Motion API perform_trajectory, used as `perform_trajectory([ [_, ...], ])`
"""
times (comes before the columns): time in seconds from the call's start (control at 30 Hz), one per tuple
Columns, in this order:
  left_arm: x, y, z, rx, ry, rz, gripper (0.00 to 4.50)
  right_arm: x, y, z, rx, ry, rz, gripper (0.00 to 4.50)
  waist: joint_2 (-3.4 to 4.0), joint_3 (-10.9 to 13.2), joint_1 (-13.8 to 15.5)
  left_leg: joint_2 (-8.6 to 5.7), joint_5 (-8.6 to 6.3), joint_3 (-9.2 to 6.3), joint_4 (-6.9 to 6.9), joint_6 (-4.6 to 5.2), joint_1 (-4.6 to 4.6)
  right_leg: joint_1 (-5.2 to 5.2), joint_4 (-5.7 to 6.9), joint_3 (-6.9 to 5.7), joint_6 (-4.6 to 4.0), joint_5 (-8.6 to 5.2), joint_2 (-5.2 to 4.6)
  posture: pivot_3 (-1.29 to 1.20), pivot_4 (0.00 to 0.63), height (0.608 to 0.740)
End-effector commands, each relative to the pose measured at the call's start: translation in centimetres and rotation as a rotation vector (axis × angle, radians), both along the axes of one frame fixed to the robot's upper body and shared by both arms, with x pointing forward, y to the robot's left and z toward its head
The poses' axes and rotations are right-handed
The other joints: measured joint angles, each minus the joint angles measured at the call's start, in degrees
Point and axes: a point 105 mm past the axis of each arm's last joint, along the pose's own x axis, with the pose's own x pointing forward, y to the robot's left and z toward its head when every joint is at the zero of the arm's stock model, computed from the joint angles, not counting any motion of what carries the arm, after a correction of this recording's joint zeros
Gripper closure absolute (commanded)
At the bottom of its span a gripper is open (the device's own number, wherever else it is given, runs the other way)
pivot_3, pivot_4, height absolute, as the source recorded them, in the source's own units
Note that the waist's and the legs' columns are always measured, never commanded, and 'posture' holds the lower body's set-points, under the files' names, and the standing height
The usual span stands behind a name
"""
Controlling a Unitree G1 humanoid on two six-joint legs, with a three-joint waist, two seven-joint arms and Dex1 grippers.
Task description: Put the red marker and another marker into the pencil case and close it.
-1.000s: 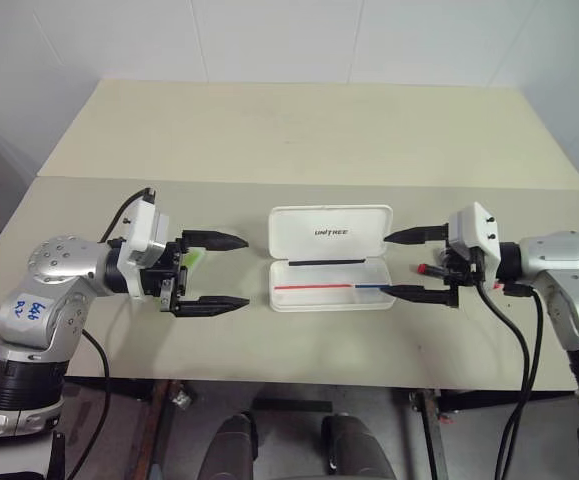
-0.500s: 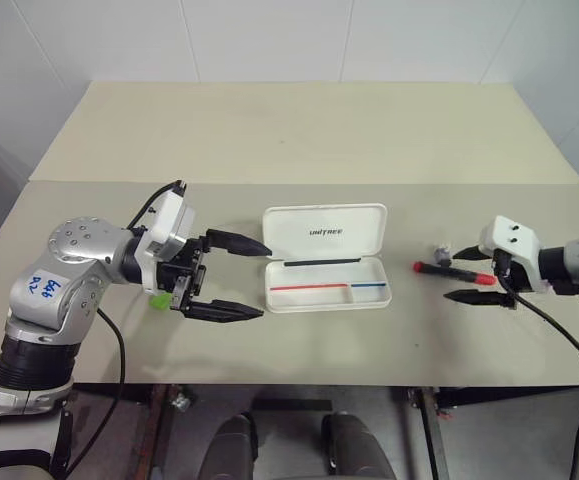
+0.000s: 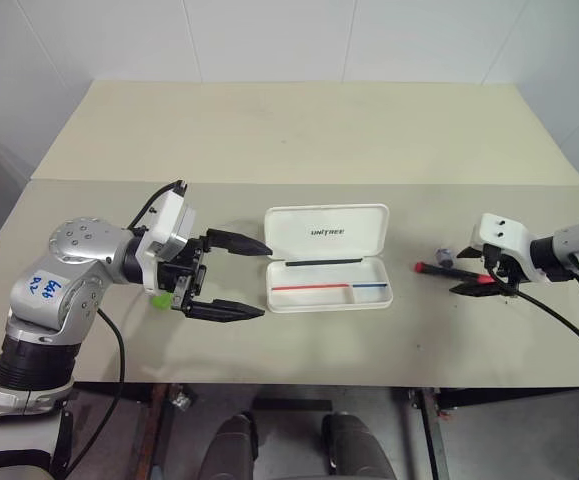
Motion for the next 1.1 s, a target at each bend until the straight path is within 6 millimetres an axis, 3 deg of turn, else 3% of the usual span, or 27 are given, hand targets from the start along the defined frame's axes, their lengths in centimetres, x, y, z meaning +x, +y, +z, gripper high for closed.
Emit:
perform_trajectory([
  [0.03,-0.3,0.1,0.8,0.007,-0.058,-0.002,0.0,-0.2,-0.4,0.3,-0.027,0.024,0.012,1.71,0.0,0.0,0.0,0.0,0.0,0.0,0.01,0.0,0.0,0.0,0.0,0.02,0.01,0.01,0.0,0.0,0.15,0.74],
  [0.2,0.1,0.1,0.9,0.015,-0.078,-0.009,0.0,-0.1,0.1,0.5,-0.027,0.019,0.049,3.46,0.0,0.0,0.01,-0.01,0.0,0.02,0.03,0.0,0.0,0.02,0.0,0.03,0.06,0.03,0.0,0.0,0.15,0.74],
  [0.27,0.3,0.1,1.0,0.012,-0.084,-0.01,0.0,0.0,0.4,0.6,-0.002,0.015,0.048,3.94,0.0,0.0,-0.02,-0.01,0.0,0.02,0.08,0.0,0.0,0.03,0.01,0.04,0.09,0.06,0.0,0.0,0.15,0.74],
  [0.47,0.5,0.1,1.0,-0.005,-0.074,-0.011,0.0,-0.6,0.5,1.0,0.021,0.032,0.06,3.94,0.0,0.0,-0.06,0.0,0.0,0.08,0.07,0.0,0.04,0.01,0.05,0.12,0.11,0.07,0.03,0.0,0.15,0.74],
  [0.6,0.9,0.5,0.5,0.004,-0.074,0.004,0.0,-1.7,1.5,2.3,0.051,0.008,0.175,3.94,0.01,0.01,0.04,0.01,0.0,0.11,0.04,0.0,0.02,0.0,0.0,0.13,0.11,0.06,0.03,0.0,0.15,0.74],
  [0.77,1.5,1.7,0.0,0.025,-0.082,0.045,0.0,-2.0,4.7,4.4,0.066,-0.04,0.235,3.94,0.02,0.02,-0.26,0.01,-0.01,0.17,0.04,0.01,0.04,-0.02,0.02,0.22,0.13,0.06,0.04,0.0,0.15,0.74],
  [0.83,1.7,2.2,-0.1,0.024,-0.08,0.071,0.0,-2.0,7.1,5.3,0.083,-0.074,0.286,3.94,0.02,0.02,-0.25,0.03,-0.01,0.17,0.04,0.01,0.05,-0.03,0.06,0.22,0.12,0.06,0.04,0.0,0.15,0.74],
  [1.1,2.1,3.8,-0.7,0.044,-0.088,0.152,0.0,-2.5,13.6,5.7,0.129,-0.122,0.446,3.94,0.01,0.03,0.05,0.04,-0.02,0.15,0.04,0.0,0.03,-0.06,0.03,0.21,0.12,0.07,0.04,0.0,0.15,0.74],
])
